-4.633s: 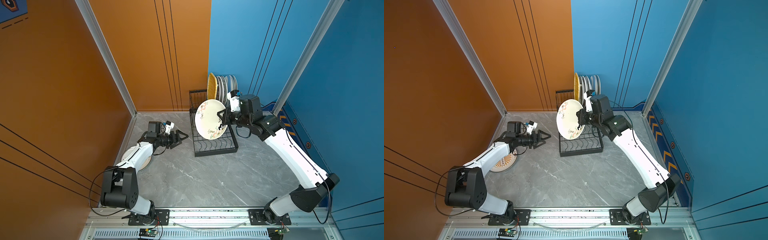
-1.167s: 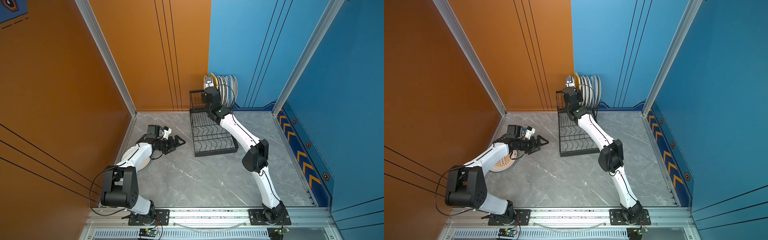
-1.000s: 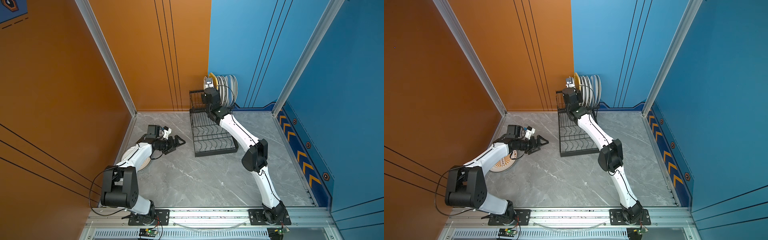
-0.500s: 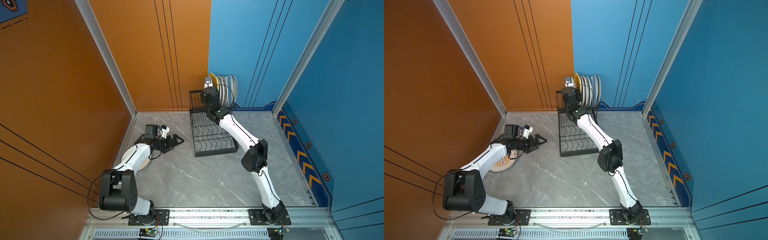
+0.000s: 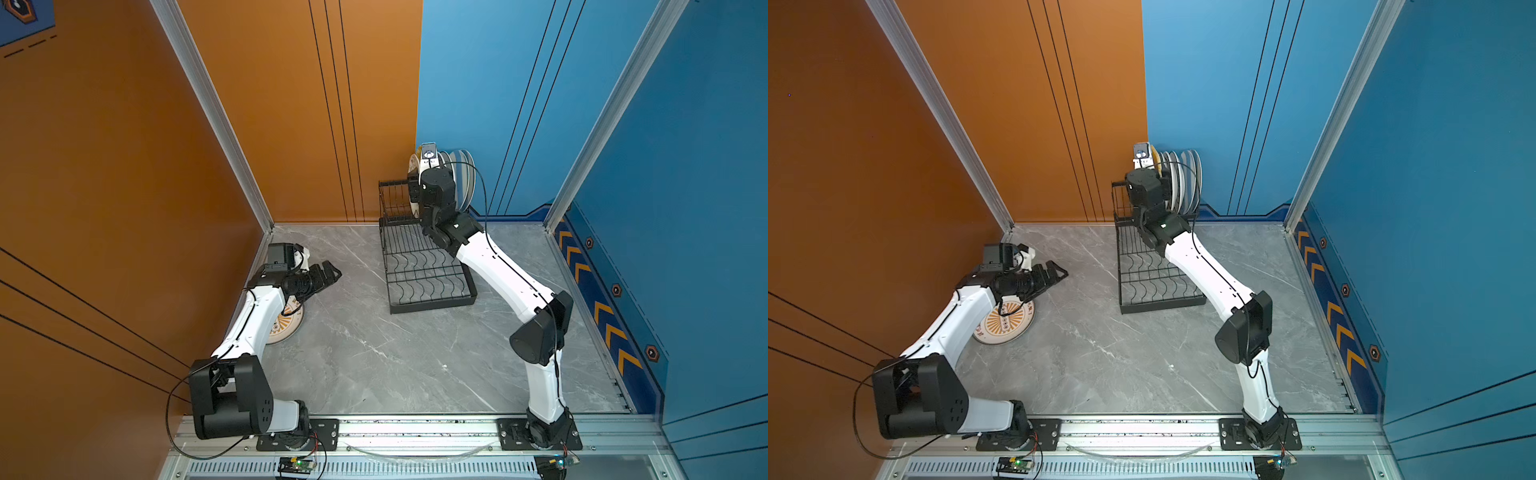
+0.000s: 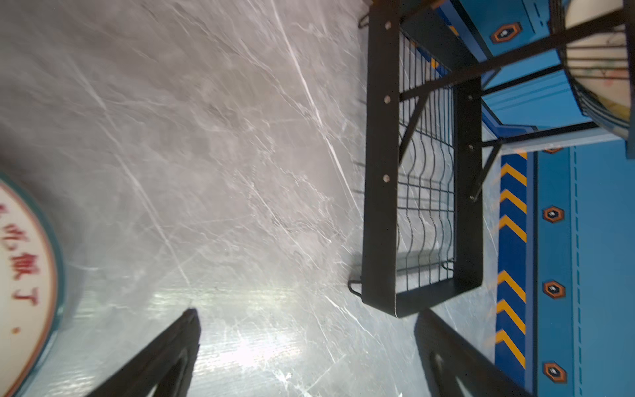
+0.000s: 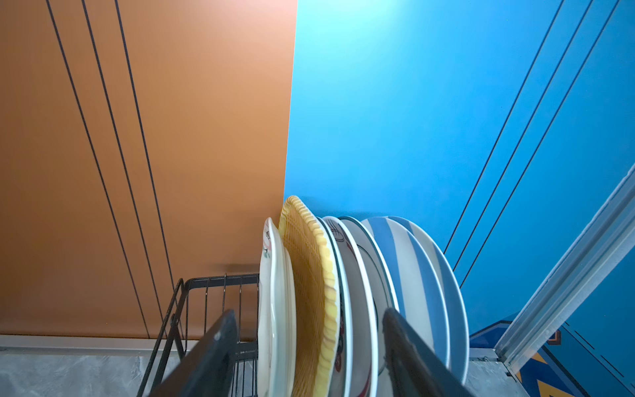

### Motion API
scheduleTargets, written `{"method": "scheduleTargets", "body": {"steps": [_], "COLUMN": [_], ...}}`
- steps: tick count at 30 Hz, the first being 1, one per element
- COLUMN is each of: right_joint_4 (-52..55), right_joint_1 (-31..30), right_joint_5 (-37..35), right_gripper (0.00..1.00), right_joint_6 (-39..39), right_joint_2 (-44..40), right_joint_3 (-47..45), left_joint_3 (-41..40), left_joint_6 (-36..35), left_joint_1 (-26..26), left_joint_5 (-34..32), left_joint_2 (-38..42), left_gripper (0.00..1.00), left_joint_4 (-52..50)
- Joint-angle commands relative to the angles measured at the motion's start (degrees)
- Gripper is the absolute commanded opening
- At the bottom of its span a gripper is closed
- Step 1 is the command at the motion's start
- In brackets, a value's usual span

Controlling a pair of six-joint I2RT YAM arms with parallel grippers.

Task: Load plates into a dish rack
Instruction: Place the plate on the dish rack, then move the plate to the middle-left of the table.

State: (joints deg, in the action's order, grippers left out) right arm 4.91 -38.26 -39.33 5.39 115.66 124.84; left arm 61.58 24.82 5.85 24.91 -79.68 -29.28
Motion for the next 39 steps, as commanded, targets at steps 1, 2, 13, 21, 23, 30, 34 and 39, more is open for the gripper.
{"method": "scheduleTargets", "body": {"steps": [1, 2, 13, 21, 23, 30, 34, 39], "right_joint_4": [1.29, 1.81, 11.25, 13.57, 13.47, 12.83, 12.69, 12.24], "right_joint_1": [-0.62, -0.91, -1.55, -0.64, -0.33, 0.9, 1.36, 1.61], "right_joint_5": [-1.57, -1.46, 9.59, 14.79, 15.21, 17.84, 18.89, 19.67], "right_gripper": [0.69, 0.71, 0.76, 0.8, 0.8, 0.82, 0.83, 0.83], "right_joint_6": [-2.78, -3.17, -16.58, -21.92, -22.47, -23.64, -24.06, -24.09], "right_joint_2": [-5.62, -7.16, -25.09, -32.35, -33.4, -35.01, -35.05, -34.93], "right_joint_3": [-6.13, -7.94, -31.72, -41.21, -42.41, -45.31, -45.77, -46.2], "left_joint_3": [3.11, 3.8, 15.23, 23.94, 24.74, 27.73, 28.99, 29.68], "left_joint_6": [-1.98, -2.33, -5.49, -8.02, -8.45, -11.91, -12.68, -13.88], "left_joint_1": [2.27, 2.89, 10.9, 14.74, 15.44, 17.01, 18.51, 19.91], "left_joint_5": [-8.79, -10.14, -20.44, -25.06, -25.34, -29.27, -29.59, -30.09], "left_joint_2": [-0.57, -1.05, -13.37, -23.62, -25.41, -30.02, -32.47, -34.92], "left_gripper": [0.98, 0.98, 0.87, 0.74, 0.72, 0.67, 0.66, 0.66], "left_joint_4": [-5.04, -5.61, -7.91, -11.94, -12.11, -12.29, -13.13, -13.18]}}
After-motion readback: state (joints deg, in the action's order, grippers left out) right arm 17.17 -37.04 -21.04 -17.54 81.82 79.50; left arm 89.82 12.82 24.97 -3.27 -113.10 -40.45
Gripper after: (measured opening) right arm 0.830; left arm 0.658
